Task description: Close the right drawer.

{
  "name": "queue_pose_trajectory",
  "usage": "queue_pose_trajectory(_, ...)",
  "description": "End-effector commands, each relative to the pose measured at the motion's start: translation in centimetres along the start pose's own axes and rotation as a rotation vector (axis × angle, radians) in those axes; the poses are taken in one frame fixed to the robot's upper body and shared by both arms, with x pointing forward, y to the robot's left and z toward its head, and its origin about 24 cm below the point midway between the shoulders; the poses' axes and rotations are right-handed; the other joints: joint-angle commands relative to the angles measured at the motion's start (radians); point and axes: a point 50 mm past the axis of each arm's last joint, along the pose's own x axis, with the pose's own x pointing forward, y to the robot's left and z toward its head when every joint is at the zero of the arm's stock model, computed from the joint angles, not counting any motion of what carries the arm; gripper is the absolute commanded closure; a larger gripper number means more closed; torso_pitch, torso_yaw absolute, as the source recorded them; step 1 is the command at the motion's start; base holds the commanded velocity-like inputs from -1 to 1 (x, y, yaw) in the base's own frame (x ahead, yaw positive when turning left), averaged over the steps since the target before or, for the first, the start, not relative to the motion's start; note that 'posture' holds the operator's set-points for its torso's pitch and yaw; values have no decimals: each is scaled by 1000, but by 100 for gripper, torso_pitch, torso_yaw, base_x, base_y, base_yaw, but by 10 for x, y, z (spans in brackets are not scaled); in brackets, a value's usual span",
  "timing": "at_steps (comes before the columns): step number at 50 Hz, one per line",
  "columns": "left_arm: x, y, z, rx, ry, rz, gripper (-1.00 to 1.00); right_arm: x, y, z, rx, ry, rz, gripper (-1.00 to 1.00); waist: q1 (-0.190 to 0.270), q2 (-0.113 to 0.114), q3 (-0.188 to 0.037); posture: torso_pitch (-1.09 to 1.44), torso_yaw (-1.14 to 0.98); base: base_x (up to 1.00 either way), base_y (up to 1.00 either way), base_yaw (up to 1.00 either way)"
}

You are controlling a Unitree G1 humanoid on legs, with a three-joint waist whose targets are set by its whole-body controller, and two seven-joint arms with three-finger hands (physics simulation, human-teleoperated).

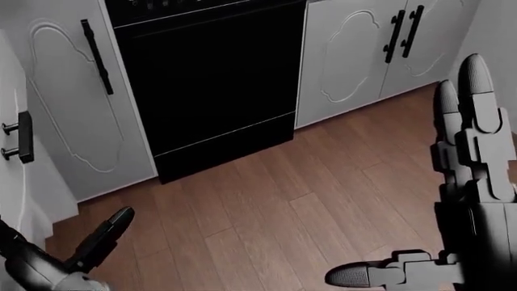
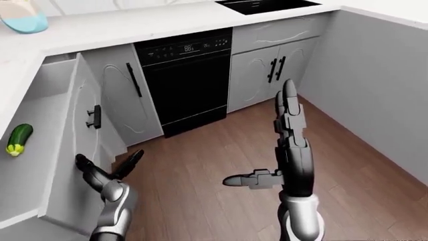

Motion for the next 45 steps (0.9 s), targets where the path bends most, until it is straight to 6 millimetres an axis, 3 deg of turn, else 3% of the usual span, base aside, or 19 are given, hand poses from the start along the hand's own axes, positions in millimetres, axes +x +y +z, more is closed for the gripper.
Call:
queue_pose_trajectory(1,16,17,9,-58,6,130,-100,4,-1,12,-8,-75,-5,-100,11,-4,-11,0,0,0,0,0)
queue_pose_trajectory(14,35,23,10,-37,57,207,-100,5,-1,12,-9,-73,-3,-100,12,5,-11,0,0,0,0,0)
queue_pose_trajectory(22,54,36,16,-50,84,284,-100,4,-1,11,-10,-73,-5,-100,13,11,-13,0,0,0,0,0)
queue_pose_trajectory(45,85,77,26,-95,75,464,-100,4,-1,11,-14,-70,-4,-100,12,25,-21,0,0,0,0,0)
